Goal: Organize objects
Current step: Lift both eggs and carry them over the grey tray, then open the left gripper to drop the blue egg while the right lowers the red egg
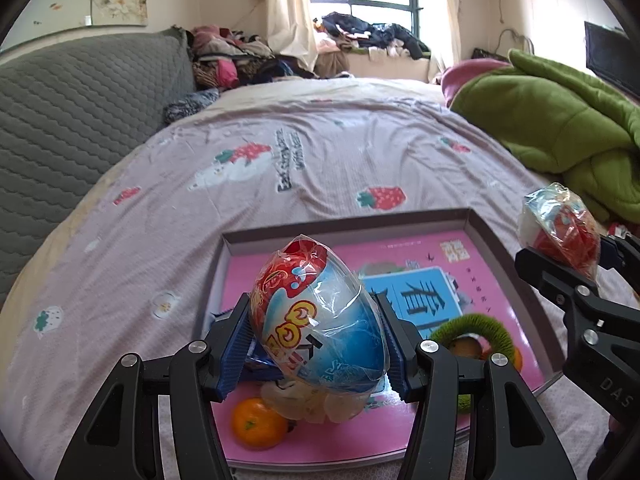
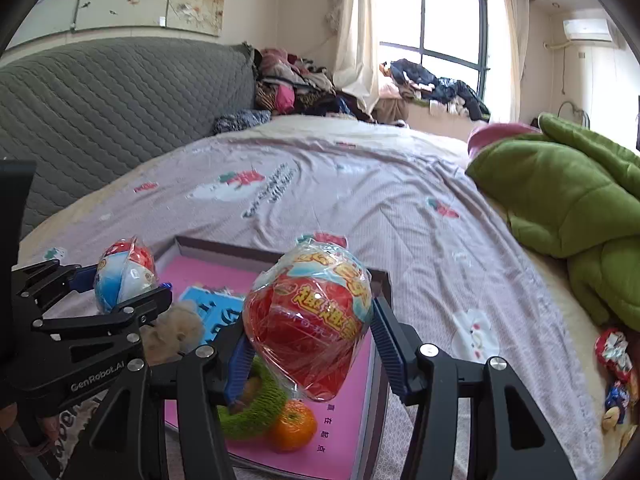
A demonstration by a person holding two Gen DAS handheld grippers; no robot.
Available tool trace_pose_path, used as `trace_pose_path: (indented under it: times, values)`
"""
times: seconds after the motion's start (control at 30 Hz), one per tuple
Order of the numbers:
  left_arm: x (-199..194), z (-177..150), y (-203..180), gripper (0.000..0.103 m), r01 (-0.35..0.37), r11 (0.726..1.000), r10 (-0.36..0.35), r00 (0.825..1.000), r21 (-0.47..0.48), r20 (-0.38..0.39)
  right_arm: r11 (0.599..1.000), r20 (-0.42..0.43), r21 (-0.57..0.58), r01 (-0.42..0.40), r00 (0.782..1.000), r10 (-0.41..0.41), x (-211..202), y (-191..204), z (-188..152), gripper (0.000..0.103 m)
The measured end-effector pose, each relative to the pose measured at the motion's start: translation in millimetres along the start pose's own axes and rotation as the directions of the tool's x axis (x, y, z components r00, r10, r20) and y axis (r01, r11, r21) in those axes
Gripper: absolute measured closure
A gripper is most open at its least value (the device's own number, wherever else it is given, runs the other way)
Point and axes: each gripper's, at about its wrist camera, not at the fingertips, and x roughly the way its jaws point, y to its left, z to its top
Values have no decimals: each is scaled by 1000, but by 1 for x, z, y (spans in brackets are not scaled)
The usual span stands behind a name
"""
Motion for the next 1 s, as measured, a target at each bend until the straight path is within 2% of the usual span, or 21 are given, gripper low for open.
trace_pose_path:
  times: [0.4, 0.73, 1.0]
  values:
    - [27, -14, -7, 44, 12, 1000, -11, 998, 14, -55, 1000, -83, 30, 8, 997, -5, 33, -10, -15, 48]
    - [36, -24, -14, 44, 13, 999, -10, 997, 39, -72, 999, -160, 32, 16, 987, -11, 56, -11, -29, 48]
    - [46, -33, -14, 44, 31, 999, -28, 992, 27, -122, 998, -174, 59, 4, 985, 6, 61, -12, -34, 48]
